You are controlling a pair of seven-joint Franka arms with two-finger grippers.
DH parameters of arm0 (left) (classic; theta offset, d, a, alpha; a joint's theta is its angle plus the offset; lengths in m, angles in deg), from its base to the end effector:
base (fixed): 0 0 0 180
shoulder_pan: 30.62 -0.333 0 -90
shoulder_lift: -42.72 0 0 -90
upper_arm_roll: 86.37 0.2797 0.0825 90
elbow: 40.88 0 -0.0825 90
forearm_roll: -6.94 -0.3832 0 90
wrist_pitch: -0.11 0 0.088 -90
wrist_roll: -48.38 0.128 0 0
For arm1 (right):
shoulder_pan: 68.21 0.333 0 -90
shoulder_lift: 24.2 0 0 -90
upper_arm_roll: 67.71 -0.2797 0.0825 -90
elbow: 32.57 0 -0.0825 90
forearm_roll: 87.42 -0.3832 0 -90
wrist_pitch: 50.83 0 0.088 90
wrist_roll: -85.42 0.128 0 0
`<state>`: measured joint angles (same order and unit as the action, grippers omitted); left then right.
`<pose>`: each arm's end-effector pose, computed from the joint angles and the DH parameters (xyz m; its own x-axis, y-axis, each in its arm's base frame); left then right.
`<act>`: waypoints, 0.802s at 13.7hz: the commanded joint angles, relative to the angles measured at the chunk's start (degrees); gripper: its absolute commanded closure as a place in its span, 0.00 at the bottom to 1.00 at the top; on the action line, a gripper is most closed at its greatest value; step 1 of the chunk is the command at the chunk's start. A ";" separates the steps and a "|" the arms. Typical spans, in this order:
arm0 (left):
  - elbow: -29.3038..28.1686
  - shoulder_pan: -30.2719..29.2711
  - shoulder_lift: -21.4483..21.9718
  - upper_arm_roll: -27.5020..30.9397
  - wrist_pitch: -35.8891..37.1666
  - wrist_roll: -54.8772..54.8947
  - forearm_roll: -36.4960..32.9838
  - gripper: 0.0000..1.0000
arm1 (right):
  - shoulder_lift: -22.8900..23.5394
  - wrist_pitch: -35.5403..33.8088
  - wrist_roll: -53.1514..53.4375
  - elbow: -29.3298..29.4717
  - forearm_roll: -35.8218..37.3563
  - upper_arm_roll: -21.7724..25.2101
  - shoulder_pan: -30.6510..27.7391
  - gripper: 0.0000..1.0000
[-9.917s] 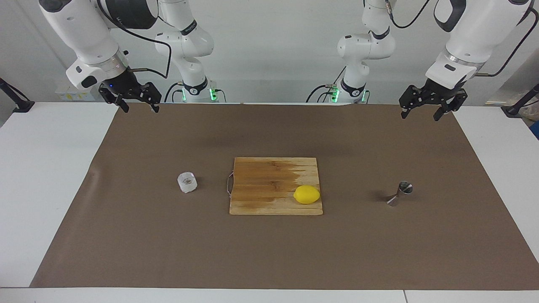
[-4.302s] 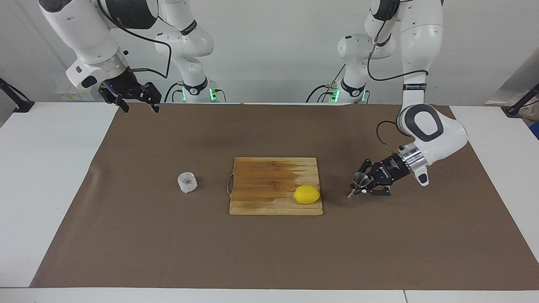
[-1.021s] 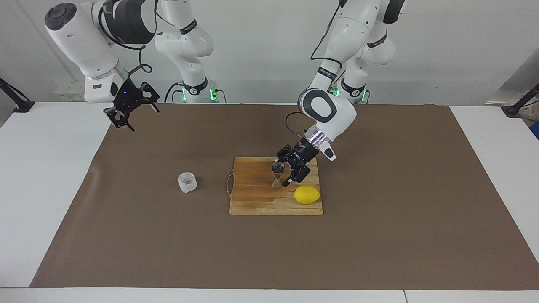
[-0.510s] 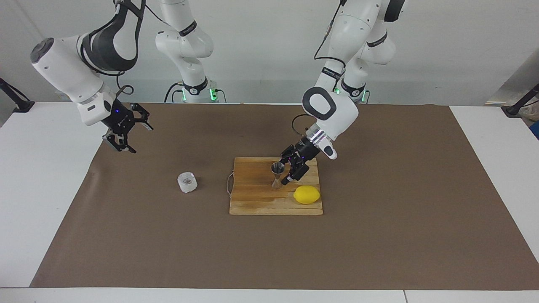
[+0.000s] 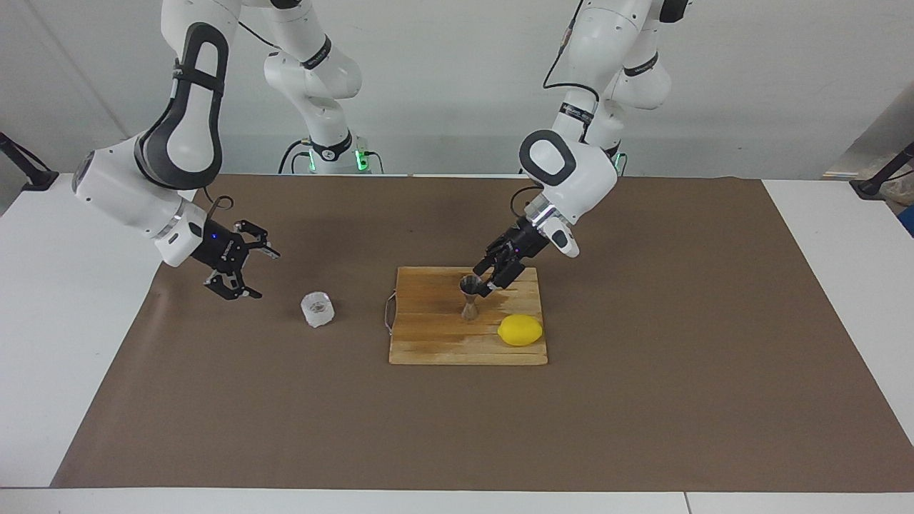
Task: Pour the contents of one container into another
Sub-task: 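Release the dark cup with the left gripper while the right gripper reaches the white cup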
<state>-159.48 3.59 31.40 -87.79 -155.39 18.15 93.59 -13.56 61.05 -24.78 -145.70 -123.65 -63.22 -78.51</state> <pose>0.5043 -0.3280 0.3114 0.4576 0.6704 -0.5841 0.8326 -0.0924 0.5461 0.5604 -0.0948 0.3183 0.1981 0.8175 0.5408 0.9796 -0.1842 -0.0804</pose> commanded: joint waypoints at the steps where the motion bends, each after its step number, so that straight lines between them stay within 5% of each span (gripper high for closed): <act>1: -0.94 -6.76 3.32 0.28 11.94 0.34 -10.93 0.00 | 2.01 0.53 -3.61 0.81 -3.57 -0.62 -1.04 0.00; 6: 7.93 -13.99 4.12 0.36 27.51 0.43 -47.55 0.00 | 10.62 -0.17 -15.19 2.21 -13.07 -0.88 -1.39 0.00; 11: 17.52 -19.61 4.29 0.37 39.21 0.78 -69.29 0.00 | 13.35 -1.76 -21.19 2.21 -18.88 -1.32 -0.86 0.00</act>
<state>-144.94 -14.01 35.69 -87.02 -120.26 18.42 31.57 -0.65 60.36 -44.19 -144.70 -140.81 -63.91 -78.86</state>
